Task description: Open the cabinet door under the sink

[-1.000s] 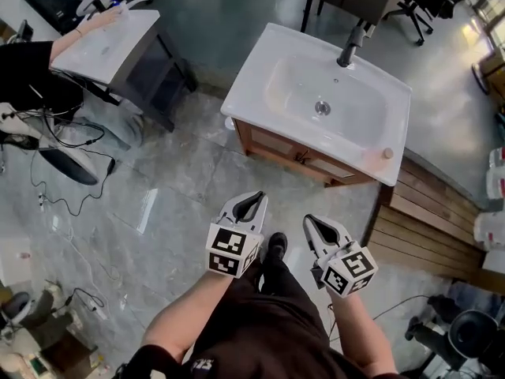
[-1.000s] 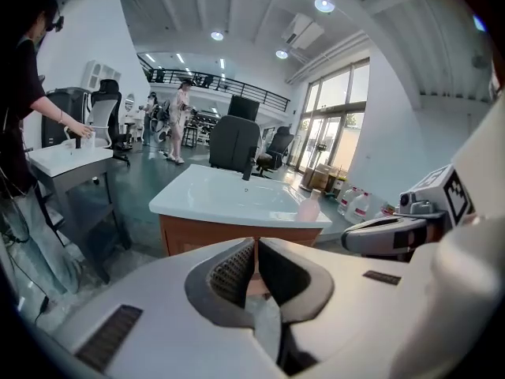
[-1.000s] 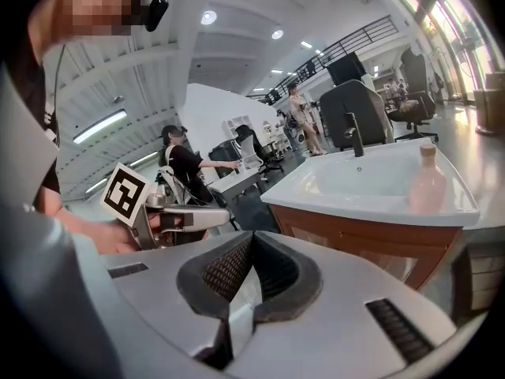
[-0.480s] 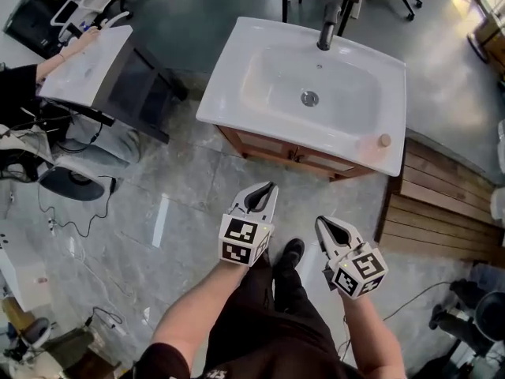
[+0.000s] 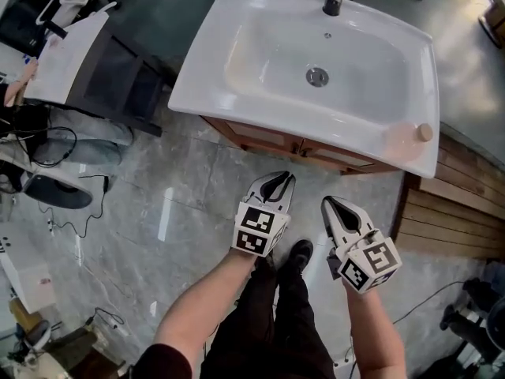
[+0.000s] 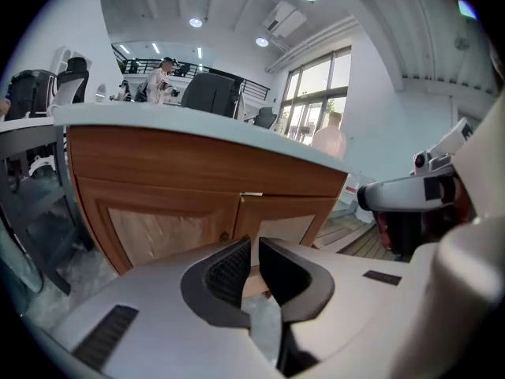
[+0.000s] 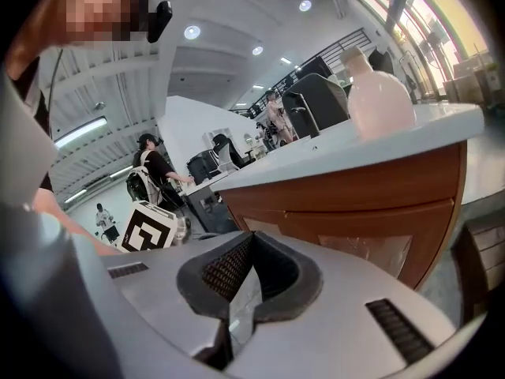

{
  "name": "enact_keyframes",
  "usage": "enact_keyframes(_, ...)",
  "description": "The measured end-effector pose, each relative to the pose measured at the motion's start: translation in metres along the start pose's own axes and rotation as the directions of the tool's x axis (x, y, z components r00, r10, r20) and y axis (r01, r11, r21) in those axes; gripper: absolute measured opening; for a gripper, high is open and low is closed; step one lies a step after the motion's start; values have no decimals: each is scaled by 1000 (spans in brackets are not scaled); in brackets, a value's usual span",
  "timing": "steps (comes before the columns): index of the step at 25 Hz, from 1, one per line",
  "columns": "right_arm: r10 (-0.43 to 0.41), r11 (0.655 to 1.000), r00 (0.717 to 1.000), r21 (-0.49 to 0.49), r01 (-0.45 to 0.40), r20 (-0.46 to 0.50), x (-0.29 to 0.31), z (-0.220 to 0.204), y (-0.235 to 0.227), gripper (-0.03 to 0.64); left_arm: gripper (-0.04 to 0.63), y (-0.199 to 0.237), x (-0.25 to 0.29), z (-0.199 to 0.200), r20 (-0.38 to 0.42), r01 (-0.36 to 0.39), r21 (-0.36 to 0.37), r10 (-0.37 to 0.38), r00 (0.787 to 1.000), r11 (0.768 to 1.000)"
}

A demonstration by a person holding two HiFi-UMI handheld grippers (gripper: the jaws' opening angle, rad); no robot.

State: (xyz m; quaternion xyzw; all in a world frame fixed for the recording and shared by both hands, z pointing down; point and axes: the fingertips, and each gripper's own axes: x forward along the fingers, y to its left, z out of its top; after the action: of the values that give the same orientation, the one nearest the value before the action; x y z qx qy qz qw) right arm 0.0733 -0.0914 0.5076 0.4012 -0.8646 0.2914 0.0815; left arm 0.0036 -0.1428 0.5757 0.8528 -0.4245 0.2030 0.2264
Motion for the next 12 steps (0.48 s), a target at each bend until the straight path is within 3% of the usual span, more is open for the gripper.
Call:
enact_keyframes(7, 17, 999, 1000, -45, -18, -17, 28, -19, -19, 14, 46, 28, 38, -35, -56, -26, -31, 24, 998, 999)
enact_keyframes(12, 29, 998, 1000, -51, -30, -6, 37, -23, -33, 14, 121, 42, 67, -44, -53, -36, -43, 33, 998, 998)
